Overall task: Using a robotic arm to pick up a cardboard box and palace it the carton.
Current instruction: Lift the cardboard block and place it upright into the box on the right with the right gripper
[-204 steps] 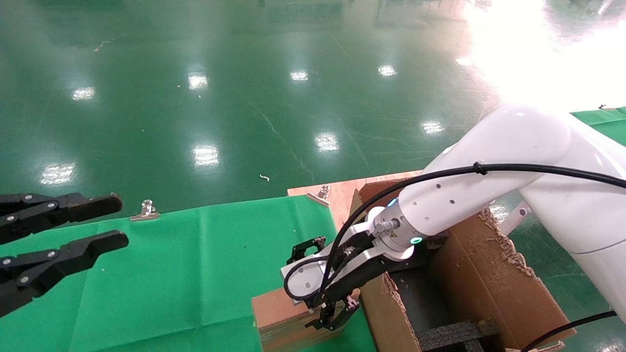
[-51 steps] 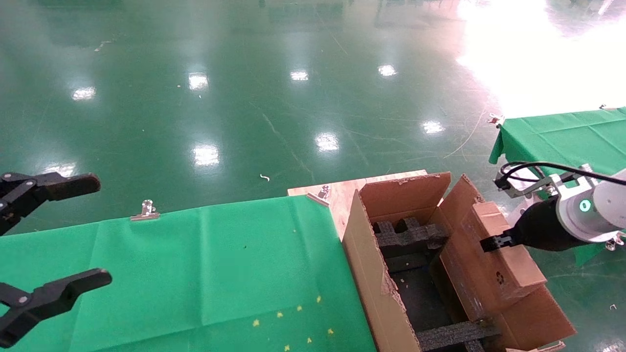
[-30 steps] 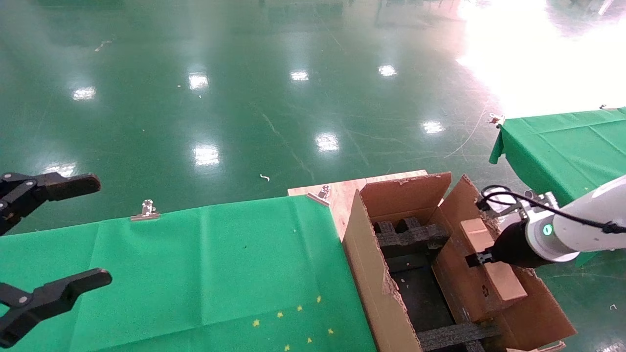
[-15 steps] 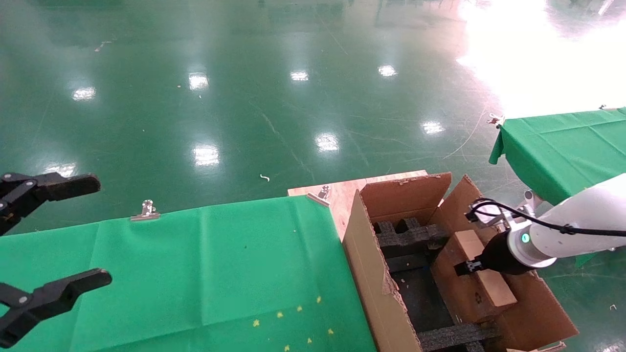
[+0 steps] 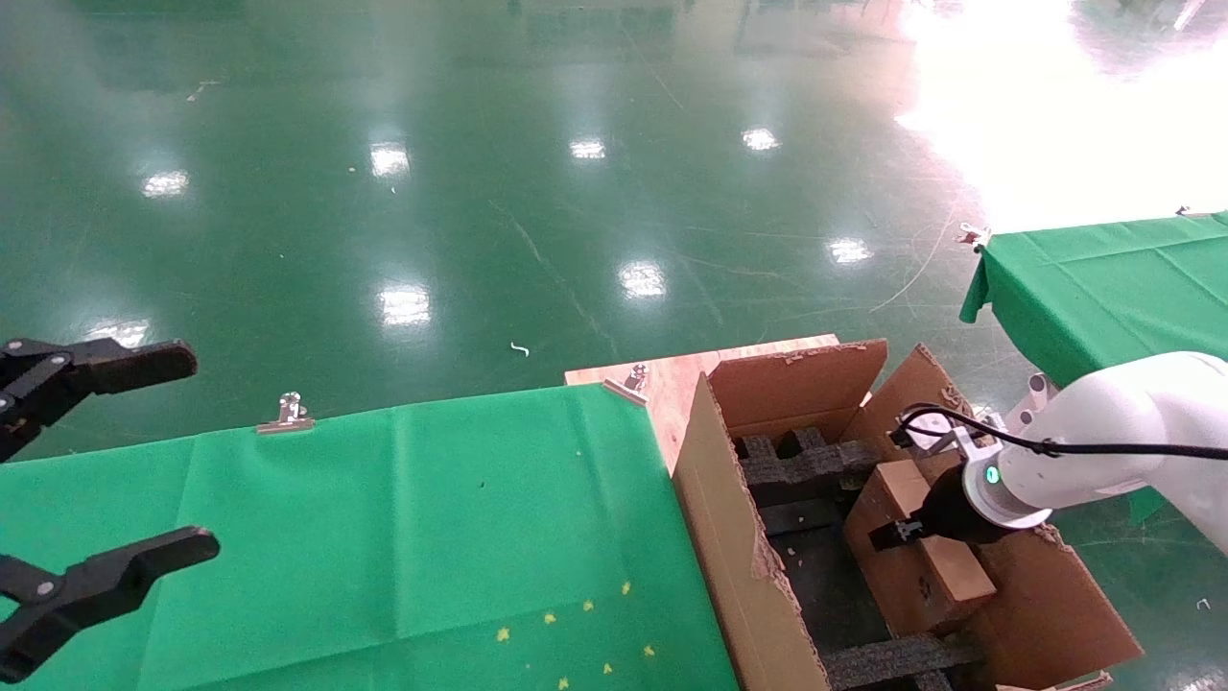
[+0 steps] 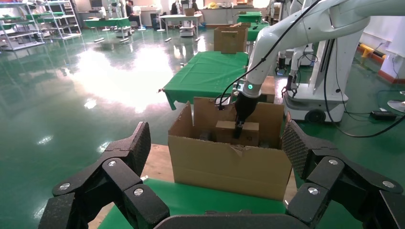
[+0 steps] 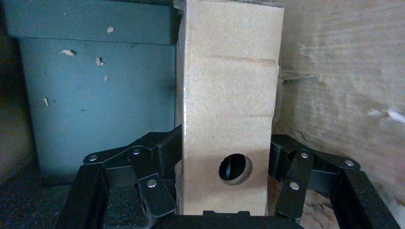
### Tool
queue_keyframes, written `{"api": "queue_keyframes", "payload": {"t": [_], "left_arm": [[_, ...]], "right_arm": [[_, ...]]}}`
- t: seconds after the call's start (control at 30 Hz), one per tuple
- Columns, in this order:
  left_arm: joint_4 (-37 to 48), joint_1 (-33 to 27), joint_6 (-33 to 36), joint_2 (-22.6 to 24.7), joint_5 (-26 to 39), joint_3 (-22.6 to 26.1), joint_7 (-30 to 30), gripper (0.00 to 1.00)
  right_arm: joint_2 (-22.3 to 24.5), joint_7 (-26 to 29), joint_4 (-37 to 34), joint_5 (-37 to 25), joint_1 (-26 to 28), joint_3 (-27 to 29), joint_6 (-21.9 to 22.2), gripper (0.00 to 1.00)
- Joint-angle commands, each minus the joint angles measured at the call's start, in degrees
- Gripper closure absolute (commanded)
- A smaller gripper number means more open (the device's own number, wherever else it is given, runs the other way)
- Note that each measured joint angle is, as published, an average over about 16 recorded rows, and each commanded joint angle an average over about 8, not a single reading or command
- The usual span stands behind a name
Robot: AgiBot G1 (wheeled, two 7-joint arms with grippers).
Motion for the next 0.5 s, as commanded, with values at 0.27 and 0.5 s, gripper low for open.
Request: {"api": "queue_keyframes", "payload": {"t": [0.27, 0.5], "left_arm": [[0.0, 0.0, 0.0, 0.0, 0.0, 0.0, 0.0, 0.00], [0.0, 0.0, 0.0, 0.0, 0.0, 0.0, 0.0, 0.00]], "right_arm": [[-3.2, -5.2, -6.2, 1.8, -0.3, 0.5, 0.4, 0.97], [-4.0, -7.7, -8.0, 2.5, -0.3, 0.7, 0.9, 0.10]]}}
